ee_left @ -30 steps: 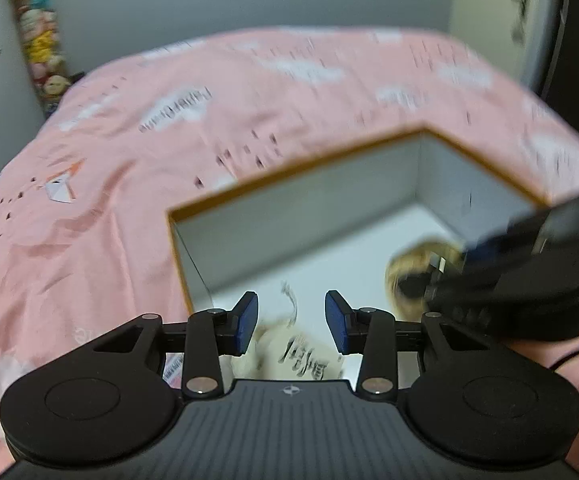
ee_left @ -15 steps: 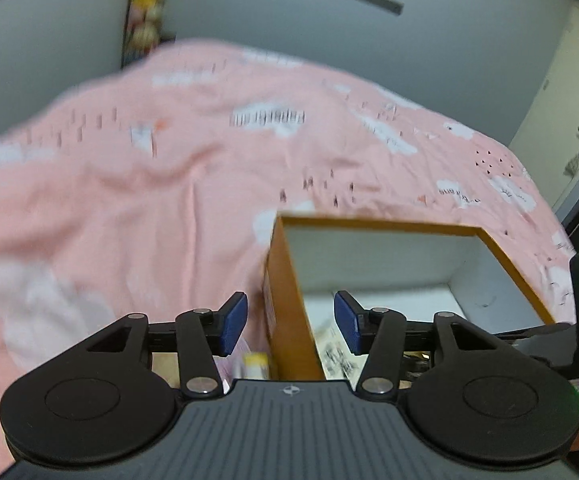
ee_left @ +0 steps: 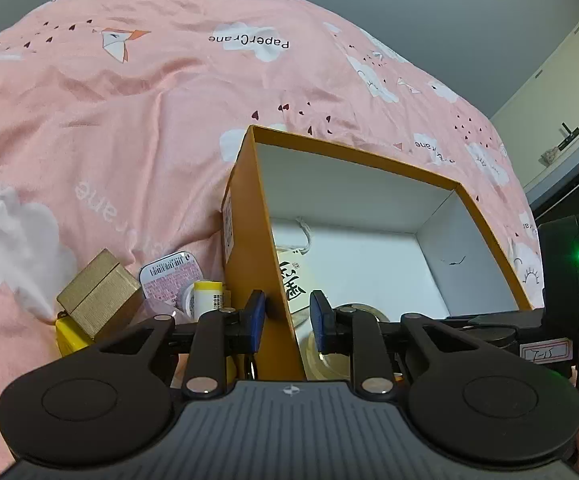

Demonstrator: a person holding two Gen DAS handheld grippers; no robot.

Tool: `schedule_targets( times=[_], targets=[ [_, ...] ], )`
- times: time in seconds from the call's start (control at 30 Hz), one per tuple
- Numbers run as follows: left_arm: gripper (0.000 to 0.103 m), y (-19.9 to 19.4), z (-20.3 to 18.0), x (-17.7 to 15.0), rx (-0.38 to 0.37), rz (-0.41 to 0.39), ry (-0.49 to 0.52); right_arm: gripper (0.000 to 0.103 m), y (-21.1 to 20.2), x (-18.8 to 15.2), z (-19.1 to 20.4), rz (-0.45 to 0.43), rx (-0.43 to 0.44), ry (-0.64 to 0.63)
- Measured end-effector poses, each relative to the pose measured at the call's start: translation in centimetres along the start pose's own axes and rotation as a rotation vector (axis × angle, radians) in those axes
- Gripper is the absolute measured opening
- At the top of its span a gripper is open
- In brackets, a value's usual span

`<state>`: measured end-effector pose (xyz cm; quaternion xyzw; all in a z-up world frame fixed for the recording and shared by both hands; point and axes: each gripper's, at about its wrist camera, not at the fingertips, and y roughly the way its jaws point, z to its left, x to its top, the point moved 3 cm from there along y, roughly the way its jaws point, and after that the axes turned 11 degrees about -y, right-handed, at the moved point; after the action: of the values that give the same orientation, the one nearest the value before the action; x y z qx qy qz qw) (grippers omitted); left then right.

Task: Organize rigid objects
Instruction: 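Lower the gold watch into the box and open the right tool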

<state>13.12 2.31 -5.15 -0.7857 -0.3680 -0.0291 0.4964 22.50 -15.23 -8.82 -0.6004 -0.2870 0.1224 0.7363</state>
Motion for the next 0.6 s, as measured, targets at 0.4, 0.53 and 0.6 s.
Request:
schedule_targets(
  times=[0.4,0.53,0.6],
  targets=[
    [0.024,0.14,-0.64,0.02,0.019,0.001,0.024,0.052,-0.22,-0.24,-0.7,0.02,0.01,-0.003],
    [0.024,0.22,-0.75,0.18,0.009,0.007,0.013,0.052,-0.03,0.07,-0.46,0.028,0.089,0.012],
    [0.024,0.27,-0.86,0.24,0.008,0.006,0.01,0.05,-0.05,0.1,-0.4,0.036,0.113,0.017]
  ],
)
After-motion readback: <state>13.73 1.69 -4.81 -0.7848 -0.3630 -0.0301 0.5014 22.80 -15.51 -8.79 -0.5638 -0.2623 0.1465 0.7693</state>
